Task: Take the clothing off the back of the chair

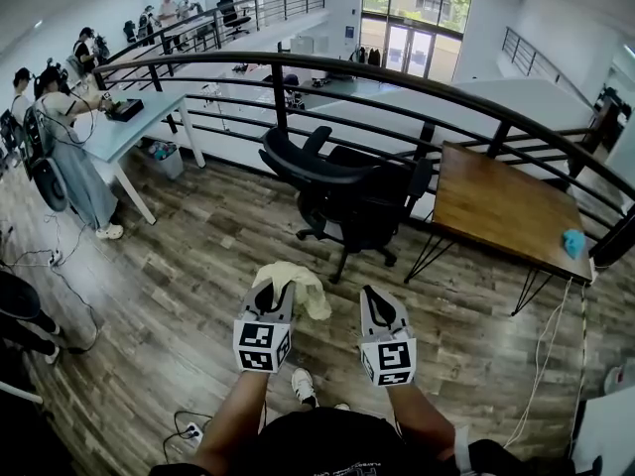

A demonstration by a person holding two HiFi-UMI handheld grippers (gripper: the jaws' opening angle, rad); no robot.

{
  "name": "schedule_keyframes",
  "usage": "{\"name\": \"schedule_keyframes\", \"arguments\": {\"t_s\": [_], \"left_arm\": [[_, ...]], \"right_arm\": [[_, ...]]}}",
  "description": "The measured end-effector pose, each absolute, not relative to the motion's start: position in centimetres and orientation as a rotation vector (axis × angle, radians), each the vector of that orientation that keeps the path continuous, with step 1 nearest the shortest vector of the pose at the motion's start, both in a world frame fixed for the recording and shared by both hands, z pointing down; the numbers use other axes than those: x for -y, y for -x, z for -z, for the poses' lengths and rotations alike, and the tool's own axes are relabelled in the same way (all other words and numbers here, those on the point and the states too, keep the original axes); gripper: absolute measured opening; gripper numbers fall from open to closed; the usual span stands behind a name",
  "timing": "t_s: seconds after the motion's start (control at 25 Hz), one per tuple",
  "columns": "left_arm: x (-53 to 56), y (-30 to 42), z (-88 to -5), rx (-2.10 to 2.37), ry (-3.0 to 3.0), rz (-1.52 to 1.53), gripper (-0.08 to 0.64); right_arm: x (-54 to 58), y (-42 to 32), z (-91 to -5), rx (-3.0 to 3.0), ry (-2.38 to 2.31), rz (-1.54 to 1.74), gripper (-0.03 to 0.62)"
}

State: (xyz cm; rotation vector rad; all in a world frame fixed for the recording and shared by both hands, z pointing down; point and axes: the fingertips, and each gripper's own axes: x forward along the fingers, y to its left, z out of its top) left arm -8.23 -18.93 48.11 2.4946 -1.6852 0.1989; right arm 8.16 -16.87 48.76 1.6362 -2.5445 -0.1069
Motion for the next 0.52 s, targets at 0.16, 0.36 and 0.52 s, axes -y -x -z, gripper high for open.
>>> {"name": "schedule_keyframes", "arguments": {"t_s": [0.16,0.36,0.52], "left_arm": [[18.98,8.35,-47.43,1.701,-2.500,-0.174,0.067],[18.93,8.13,-47.47,1.701,-2.503,-0.177,0.067],[18.97,7.96,-47.53,1.695,-2.508,-0.181,0.067]], "right_arm": [[16.93,-7.96,-48.32,2.554,-1.615,0.132,0.020],[17.01,-7.95,-48.45,2.560,-1.598,0.138,0.020],[17.18,-7.92,-48.65,2.560,-1.586,0.120,0.020]]}}
